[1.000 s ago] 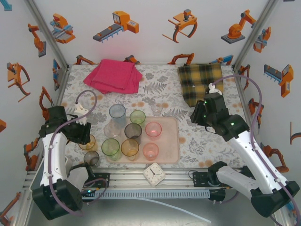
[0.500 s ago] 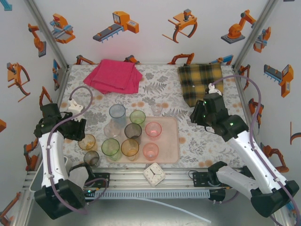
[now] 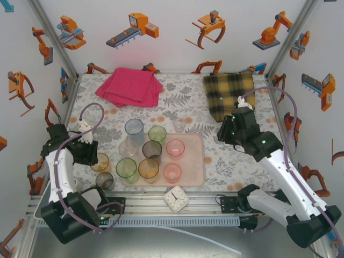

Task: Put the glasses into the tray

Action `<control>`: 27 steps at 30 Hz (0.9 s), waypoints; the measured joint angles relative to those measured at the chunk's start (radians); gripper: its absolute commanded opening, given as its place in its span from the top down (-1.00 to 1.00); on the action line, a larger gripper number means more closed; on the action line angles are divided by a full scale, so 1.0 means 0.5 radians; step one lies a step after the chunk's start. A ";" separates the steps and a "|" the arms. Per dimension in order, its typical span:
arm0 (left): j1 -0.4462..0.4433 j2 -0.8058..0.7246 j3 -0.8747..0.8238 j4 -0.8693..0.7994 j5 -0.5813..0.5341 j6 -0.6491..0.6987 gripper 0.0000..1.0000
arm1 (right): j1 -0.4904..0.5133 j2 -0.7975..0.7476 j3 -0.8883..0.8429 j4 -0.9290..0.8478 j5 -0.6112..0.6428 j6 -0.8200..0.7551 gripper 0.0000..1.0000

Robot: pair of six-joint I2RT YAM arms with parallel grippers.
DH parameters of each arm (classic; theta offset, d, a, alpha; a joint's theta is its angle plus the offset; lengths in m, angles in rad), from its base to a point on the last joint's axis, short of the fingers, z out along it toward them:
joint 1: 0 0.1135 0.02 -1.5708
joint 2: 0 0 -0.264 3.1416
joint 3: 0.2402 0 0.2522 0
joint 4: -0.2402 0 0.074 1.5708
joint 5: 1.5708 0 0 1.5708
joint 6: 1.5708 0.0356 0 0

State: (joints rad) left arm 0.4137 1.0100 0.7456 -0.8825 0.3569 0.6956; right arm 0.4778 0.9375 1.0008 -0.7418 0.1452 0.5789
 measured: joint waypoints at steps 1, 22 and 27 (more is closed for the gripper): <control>0.000 0.002 -0.014 0.008 0.001 0.002 0.13 | 0.000 0.002 0.000 0.000 0.000 0.000 0.19; 0.000 0.066 -0.053 0.105 0.037 -0.031 0.81 | 0.000 0.051 0.000 0.040 -0.030 0.000 0.19; 0.000 0.066 -0.017 0.103 0.050 -0.068 0.81 | 0.000 0.053 0.000 0.046 -0.041 0.000 0.19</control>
State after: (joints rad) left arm 0.4137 1.0431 0.7372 -0.8310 0.3817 0.6617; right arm 0.4778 0.9638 1.0008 -0.7189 0.1246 0.5789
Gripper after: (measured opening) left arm 0.121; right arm 0.402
